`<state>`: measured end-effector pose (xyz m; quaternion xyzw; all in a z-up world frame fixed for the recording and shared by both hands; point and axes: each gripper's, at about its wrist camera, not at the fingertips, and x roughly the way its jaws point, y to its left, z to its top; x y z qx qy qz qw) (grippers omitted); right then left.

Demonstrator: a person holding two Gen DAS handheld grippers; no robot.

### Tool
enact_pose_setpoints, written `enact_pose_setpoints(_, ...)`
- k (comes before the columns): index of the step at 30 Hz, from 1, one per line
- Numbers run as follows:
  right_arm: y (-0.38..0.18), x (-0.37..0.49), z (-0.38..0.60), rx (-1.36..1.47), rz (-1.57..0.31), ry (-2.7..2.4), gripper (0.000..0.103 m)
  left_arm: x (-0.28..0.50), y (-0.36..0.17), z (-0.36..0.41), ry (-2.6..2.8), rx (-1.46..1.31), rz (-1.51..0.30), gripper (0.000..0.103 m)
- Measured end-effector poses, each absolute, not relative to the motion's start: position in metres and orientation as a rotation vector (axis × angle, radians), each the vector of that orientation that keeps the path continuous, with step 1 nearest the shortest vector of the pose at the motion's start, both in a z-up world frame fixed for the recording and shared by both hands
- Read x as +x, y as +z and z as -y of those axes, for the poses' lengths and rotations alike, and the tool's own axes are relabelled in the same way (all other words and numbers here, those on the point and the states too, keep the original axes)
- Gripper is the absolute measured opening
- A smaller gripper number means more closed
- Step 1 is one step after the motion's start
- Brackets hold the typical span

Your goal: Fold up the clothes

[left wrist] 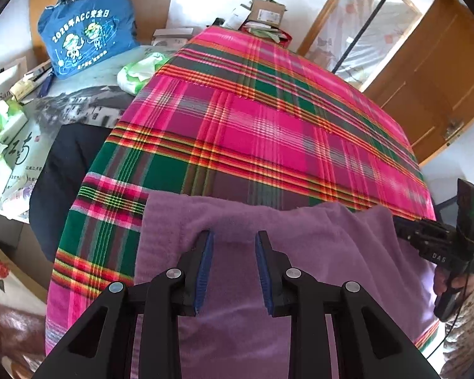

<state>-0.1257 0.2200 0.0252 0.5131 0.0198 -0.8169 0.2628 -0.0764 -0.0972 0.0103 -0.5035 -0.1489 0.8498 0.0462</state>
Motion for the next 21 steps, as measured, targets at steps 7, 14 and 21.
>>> enact_pose_setpoints(7, 0.031, -0.128, -0.220, 1.319, -0.011, -2.143, 0.023, -0.086, 0.000, 0.101, 2.556, -1.584, 0.482, 0.028)
enact_pose_setpoints(14, 0.029, -0.135, -0.220, 1.302, 0.082, -2.015, 0.023, -0.092, -0.008, 0.105, 2.531, -1.603, 0.525, 0.028)
enact_pose_setpoints(21, 0.022, -0.144, -0.212, 1.337, -0.002, -2.015, 0.024, -0.094, -0.010, 0.106, 2.519, -1.604, 0.541, 0.028)
